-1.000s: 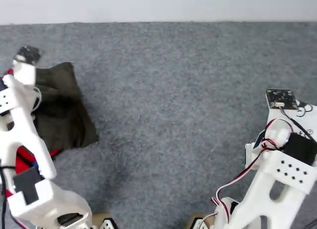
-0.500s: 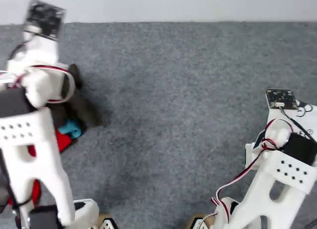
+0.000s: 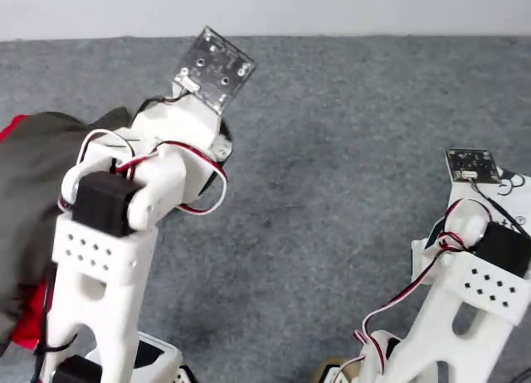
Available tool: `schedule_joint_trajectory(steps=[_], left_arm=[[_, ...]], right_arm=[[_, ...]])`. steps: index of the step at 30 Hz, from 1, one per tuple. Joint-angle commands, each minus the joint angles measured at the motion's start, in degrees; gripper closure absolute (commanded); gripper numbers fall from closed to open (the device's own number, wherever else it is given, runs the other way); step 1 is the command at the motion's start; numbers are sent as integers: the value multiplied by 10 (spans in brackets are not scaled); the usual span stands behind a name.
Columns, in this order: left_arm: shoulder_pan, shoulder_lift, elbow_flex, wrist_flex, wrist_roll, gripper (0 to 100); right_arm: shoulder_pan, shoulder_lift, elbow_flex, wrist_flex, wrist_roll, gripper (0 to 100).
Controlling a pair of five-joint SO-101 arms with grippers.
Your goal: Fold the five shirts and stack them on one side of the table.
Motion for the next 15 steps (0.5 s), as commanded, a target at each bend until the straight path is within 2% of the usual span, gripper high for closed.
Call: schedule_joint_trajectory(steps=[1, 3, 7, 11, 15], left_arm=[[-74, -14, 55, 8, -63, 924], [-122, -14, 103, -4, -95, 858], [-193, -13, 237, -113, -119, 788], [-205, 31, 336, -221, -133, 780], [-215, 153, 314, -247, -128, 782]], right_arm=[[-1, -13, -4, 25, -3, 987], [-1, -11, -4, 24, -3, 987], [-2, -8, -4, 24, -3, 987], [-3, -8, 5, 23, -3, 987], [-2, -8, 18, 22, -3, 987]])
